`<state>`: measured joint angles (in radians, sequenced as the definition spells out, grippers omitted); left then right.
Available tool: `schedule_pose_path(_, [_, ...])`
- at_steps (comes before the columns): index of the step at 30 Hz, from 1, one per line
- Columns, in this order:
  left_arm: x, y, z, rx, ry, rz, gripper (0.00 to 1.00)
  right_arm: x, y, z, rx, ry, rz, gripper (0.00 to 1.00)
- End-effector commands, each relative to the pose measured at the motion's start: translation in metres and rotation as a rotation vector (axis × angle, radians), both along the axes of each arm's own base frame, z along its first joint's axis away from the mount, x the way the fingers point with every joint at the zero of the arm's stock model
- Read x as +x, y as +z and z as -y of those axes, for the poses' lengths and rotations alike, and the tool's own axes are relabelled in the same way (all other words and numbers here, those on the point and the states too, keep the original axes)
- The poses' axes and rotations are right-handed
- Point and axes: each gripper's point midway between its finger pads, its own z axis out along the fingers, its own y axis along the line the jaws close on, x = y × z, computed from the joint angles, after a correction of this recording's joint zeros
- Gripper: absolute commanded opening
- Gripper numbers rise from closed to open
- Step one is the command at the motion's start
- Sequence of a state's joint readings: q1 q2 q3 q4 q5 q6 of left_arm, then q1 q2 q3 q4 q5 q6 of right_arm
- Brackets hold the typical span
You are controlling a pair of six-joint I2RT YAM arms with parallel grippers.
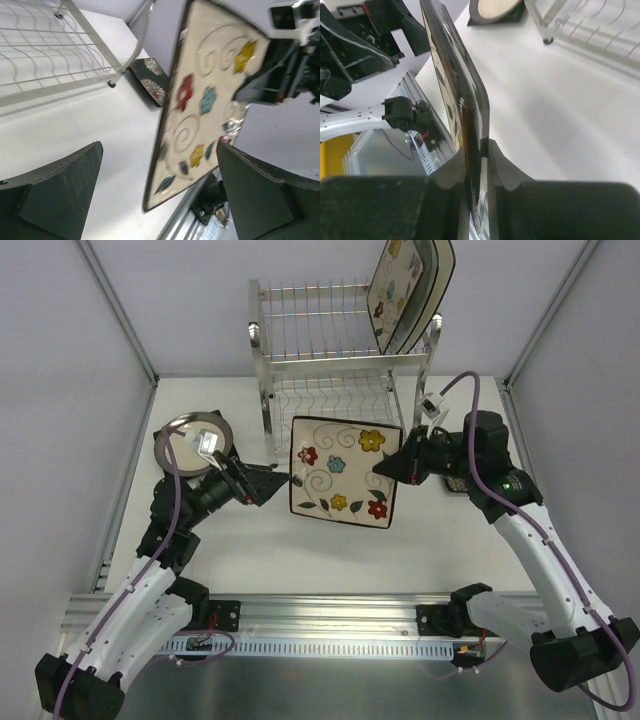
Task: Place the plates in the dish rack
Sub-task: Pass the plate from the left arm to the right, then insert the plate into the dish rack
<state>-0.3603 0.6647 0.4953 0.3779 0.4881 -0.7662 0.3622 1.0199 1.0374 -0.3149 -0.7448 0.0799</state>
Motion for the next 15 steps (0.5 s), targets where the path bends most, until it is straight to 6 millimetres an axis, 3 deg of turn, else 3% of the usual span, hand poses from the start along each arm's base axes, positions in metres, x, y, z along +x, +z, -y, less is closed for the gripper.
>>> schedule_pose_path(1, [0.003,0.006,-0.015,0.115,0.085,0.075,0.98,-0.017,0.117,0.005,0.124,0.020,0.346,0.00])
schedule_pose_path(10, [0.002,-0.017,-0.047,0.271,0.236,0.073,0.99,0.004,0.226,0.029,0.177,-0.209,0.607,0.01])
schedule_pose_path(15, [0.006,-0.057,-0.076,0.436,0.358,-0.047,0.99,0.014,0.288,0.037,0.246,-0.288,0.749,0.01])
